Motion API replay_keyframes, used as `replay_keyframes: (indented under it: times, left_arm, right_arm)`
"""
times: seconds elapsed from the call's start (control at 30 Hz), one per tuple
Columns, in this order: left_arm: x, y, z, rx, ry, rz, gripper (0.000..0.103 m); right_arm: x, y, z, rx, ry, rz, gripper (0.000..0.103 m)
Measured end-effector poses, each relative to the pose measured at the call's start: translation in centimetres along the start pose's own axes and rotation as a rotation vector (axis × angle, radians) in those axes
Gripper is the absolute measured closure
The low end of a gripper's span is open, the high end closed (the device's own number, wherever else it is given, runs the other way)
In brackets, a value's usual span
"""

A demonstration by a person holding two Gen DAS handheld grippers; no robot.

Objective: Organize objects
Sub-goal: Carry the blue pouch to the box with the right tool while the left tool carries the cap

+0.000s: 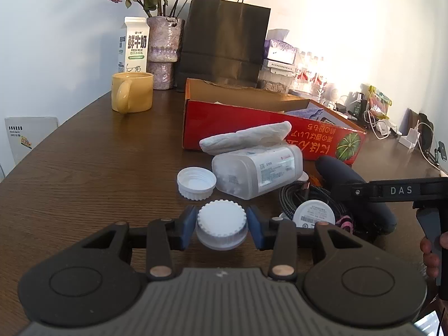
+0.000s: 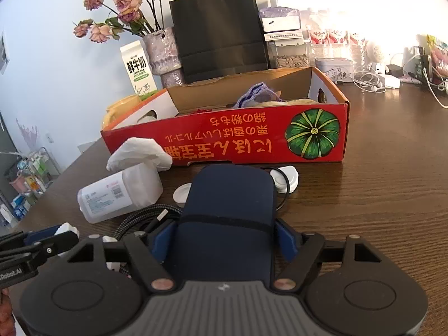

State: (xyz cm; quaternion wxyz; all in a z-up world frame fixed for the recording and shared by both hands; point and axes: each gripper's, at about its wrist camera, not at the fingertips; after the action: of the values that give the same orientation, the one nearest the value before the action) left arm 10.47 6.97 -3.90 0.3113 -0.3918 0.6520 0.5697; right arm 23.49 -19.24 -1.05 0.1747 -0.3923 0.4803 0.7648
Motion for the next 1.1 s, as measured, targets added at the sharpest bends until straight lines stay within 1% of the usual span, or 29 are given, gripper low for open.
replay_keyframes:
  times: [0.17, 0.4, 0.67, 0.97, 1.1]
  left_arm:
    - [-0.4, 0.2, 0.0, -0.001, -0.003, -0.012, 0.062]
    - [-1.0, 0.7, -0.6, 0.004, -0.012, -0.033, 0.062]
    - [-2.0, 1.1, -1.2, 0.0, -0.023, -0.059, 0.062]
    - [-3.1, 1.2, -1.9, -0.006, -0.035, -0.081, 0.062]
    - [-3.8, 1.2, -2.3, 0.005, -0.04, -0.095, 0.062]
  right_arm:
    - [0.2, 0.5, -0.5, -0.017, -0.008, -0.017, 0.033]
    - [0.2, 1.5, -1.2, -0.024, -0.015, -0.049, 0.036]
    - [0.1, 2.8, -1.5, -0.047, 0.004, -0.076, 0.039]
    - [-0.2, 4.1, -1.6, -0.072, 0.029, -0.113, 0.04]
    - [-0.8, 4.5, -1.6, -0.077, 0.038, -0.139, 0.04]
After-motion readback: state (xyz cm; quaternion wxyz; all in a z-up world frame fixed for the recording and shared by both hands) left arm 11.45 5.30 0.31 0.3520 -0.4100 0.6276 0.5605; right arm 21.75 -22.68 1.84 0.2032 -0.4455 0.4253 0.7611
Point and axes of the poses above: each gripper's, at about its wrist camera, not at the fingertips, and y roughly against the way its jaws point, z to its left, x to its underside, and after that the axes turned 1 degree about x, right-handed
